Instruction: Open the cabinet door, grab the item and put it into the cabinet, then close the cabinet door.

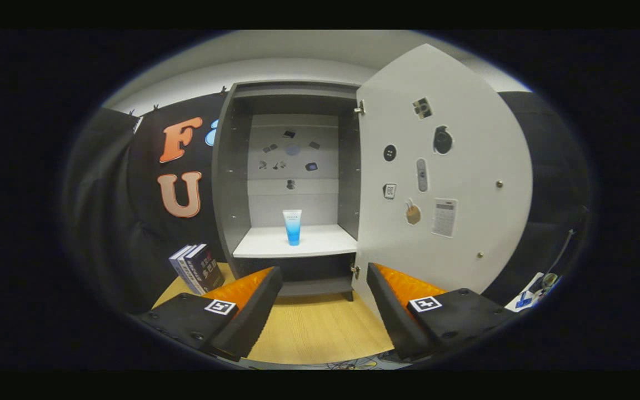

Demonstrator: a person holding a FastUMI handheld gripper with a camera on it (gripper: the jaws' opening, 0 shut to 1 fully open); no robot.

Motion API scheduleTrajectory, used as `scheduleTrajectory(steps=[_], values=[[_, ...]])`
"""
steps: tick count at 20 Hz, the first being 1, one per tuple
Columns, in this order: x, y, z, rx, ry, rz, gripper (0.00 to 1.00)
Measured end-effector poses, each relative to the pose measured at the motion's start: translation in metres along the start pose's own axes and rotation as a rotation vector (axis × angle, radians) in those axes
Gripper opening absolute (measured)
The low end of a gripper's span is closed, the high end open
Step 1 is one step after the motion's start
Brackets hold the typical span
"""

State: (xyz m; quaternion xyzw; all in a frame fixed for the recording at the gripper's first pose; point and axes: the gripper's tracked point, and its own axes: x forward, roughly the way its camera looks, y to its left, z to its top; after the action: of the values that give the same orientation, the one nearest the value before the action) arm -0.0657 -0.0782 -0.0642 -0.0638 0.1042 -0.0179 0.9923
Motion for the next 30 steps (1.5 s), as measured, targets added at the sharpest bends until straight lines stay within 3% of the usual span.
scheduleTrajectory(steps=[8,12,20,30], values=[[-0.053,-0.085,-0.009,0.011,-0.020,0.051,0.98],[-0.062,-0.137,-0.016,0.046,-0.014,0.017,0.98],[-0.044,-0.222,-0.031,0.109,-0.011,-0.091,0.97],[-0.012,-0.243,-0.050,0.118,0.027,-0.099,0.98]])
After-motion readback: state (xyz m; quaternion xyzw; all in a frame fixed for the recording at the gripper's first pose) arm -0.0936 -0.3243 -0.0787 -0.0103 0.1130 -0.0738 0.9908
